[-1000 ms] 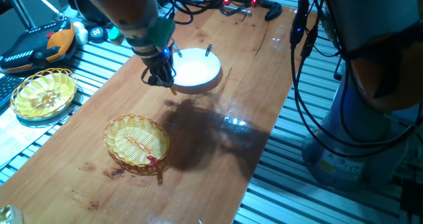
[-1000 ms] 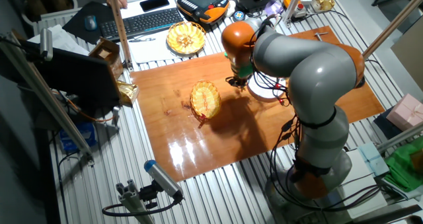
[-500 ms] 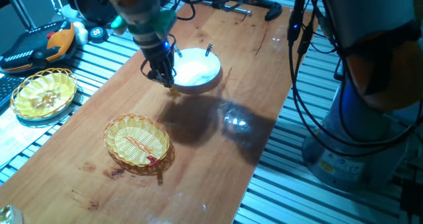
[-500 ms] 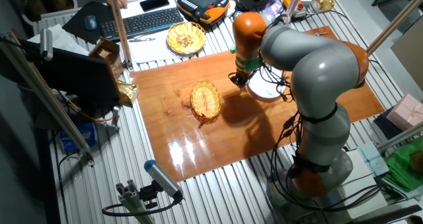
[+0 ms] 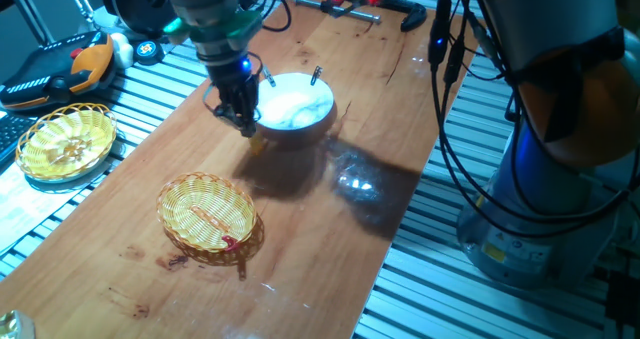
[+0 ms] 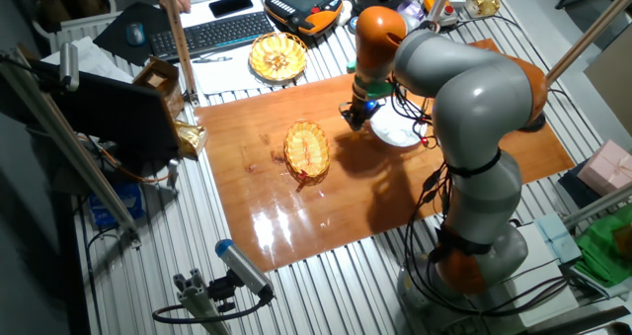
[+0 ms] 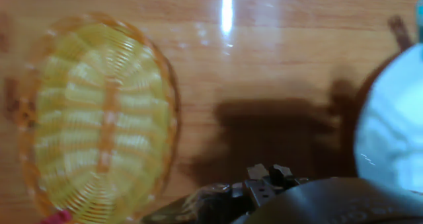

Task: Use a clamp

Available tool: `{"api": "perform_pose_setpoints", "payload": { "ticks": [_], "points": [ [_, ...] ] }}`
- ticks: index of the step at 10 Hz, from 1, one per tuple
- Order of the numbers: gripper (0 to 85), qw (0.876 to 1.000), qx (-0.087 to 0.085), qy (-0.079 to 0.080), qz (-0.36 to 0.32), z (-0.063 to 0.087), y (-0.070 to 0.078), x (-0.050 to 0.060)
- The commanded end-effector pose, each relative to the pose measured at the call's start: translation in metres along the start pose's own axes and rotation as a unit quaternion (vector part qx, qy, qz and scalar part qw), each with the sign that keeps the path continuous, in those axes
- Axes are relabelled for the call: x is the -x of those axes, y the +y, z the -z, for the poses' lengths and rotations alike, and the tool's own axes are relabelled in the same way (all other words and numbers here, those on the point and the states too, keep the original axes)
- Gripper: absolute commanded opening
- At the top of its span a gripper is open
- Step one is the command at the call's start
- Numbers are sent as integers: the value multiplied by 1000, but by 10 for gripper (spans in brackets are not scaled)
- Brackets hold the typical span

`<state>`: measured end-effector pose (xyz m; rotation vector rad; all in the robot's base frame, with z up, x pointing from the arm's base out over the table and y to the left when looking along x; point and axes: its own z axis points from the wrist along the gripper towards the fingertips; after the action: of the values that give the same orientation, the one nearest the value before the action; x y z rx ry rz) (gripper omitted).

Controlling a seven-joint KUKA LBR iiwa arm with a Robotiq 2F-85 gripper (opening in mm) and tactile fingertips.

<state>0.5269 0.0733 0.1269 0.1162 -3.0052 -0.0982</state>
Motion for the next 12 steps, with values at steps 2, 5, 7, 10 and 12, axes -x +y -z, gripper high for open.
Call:
{"api": "perform_pose_setpoints", "payload": {
  "ticks": [2,5,7,10,12],
  "points": [
    [7,1000,9,-7,-5,2,13,5],
    [7,999,27,-11,-27,-3,38,4],
    [7,999,34,-9,-34,-6,46,2],
    [7,998,47,-18,-43,-10,50,4],
    [7,997,52,-34,-49,-16,56,3]
  ]
}}
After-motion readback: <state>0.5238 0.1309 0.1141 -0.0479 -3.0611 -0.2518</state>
